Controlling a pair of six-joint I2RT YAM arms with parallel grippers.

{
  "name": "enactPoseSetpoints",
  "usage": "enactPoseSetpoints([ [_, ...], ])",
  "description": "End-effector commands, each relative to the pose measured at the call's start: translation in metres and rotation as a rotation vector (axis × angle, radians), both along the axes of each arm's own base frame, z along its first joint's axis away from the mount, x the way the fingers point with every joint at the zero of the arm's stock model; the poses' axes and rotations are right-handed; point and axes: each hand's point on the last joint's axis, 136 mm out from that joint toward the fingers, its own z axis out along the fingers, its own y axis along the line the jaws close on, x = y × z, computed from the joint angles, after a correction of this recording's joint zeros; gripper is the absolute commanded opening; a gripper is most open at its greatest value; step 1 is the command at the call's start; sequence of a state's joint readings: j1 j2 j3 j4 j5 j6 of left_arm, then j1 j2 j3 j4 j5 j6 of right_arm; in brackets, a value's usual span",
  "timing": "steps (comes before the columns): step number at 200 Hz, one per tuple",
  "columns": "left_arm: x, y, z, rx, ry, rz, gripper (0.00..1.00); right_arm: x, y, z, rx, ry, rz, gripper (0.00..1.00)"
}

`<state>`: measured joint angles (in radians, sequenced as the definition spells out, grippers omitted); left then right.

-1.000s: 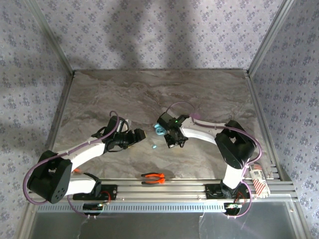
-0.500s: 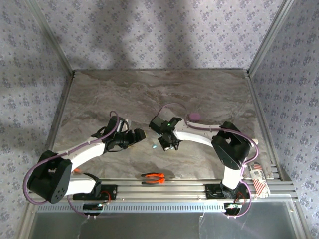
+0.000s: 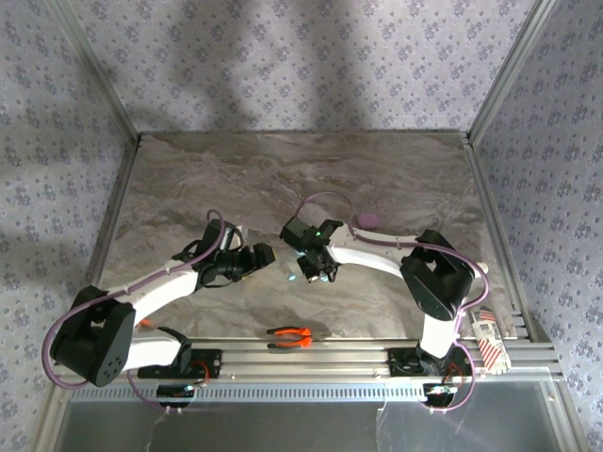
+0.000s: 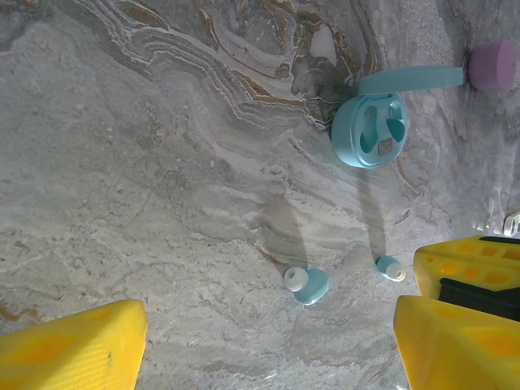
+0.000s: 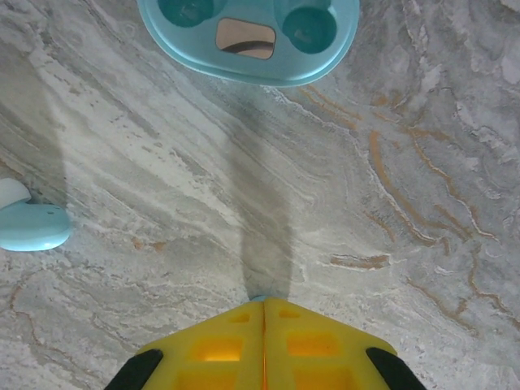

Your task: Insert the wireless bluetooth earbuds into the charging case

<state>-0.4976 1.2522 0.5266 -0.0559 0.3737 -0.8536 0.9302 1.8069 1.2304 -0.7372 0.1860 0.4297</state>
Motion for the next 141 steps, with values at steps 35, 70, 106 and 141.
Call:
enactPoseSetpoints([
  [35,-0.005,0.001,0.001,-0.003,-0.015,-0.008,0.8,-0.02,-0.001,-0.014,-0.048,0.072,0.018,0.07],
  [70,-0.005,0.002,0.001,-0.005,-0.016,-0.005,0.79,-0.029,-0.001,-0.014,-0.06,0.073,0.024,0.06],
  [106,-0.007,0.002,0.001,-0.007,-0.016,-0.003,0.79,-0.043,-0.01,-0.017,-0.078,0.078,0.011,0.06],
  [141,-0.01,0.003,-0.002,-0.009,-0.012,-0.003,0.8,-0.056,-0.027,-0.022,-0.086,0.09,-0.037,0.07],
])
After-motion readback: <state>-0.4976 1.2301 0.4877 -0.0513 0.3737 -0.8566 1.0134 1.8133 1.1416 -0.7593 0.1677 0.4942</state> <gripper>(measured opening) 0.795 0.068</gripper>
